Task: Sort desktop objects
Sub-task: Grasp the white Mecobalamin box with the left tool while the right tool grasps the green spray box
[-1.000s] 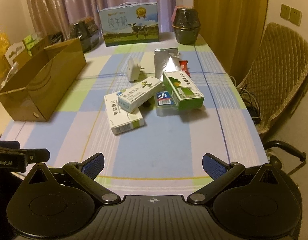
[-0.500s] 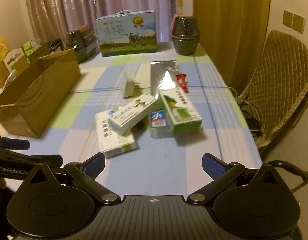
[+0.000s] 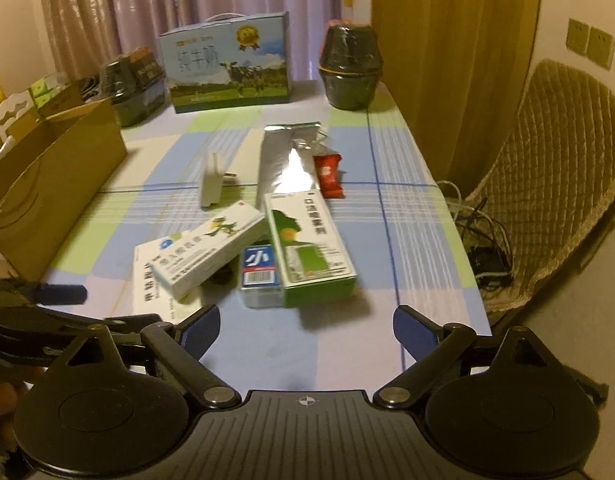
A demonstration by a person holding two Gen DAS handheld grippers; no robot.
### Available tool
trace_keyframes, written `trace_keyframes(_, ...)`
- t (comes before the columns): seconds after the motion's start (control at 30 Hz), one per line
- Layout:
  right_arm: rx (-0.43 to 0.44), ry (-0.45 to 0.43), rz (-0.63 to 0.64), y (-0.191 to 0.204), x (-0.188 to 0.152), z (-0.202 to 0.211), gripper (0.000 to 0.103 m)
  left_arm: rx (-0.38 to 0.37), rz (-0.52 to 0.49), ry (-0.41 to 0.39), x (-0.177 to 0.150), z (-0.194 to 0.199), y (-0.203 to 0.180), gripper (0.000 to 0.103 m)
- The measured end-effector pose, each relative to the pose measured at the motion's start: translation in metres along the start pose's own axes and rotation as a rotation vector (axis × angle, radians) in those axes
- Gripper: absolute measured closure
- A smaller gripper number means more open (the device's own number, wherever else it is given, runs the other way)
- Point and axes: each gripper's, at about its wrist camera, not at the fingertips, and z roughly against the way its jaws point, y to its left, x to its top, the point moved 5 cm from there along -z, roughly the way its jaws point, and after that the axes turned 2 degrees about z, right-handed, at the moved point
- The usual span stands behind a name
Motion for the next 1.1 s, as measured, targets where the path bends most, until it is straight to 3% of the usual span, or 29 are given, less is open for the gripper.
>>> trace_keyframes(0.5, 0.016, 0.047, -0.014, -0.02, 0.016, -0.041, 0.016, 0.03, -0.046, 0.014, 0.011, -0.059, -0.019, 0.007)
trace_keyframes(0.6, 0.019, 0.05, 0.007, -0.016, 0.019, -0.05, 0.016, 0.035, -0.09, 0.018, 0.008, -0.057, -0.019, 0.015)
trace_keyframes(0.67, 0.02, 0.048, 0.02, -0.013, 0.022, -0.055, 0.016, 0.041, -0.121, 0.021, 0.005, -0.052, -0.015, 0.026)
trace_keyframes(0.8, 0.02, 0.037, 0.068, -0.005, 0.028, -0.067, 0.017, 0.061, -0.152, 0.021, 0.0, -0.041, 0.002, 0.034)
trace_keyframes(0.87, 0.019, 0.034, 0.09, -0.002, 0.03, -0.073, 0.019, 0.07, -0.15, 0.022, -0.002, -0.037, 0.012, 0.035)
trace_keyframes(1.1, -0.006, 0.062, 0.116, 0.0, 0.032, -0.096, 0.046, 0.073, -0.134, 0.019, -0.001, -0.037, 0.028, 0.031)
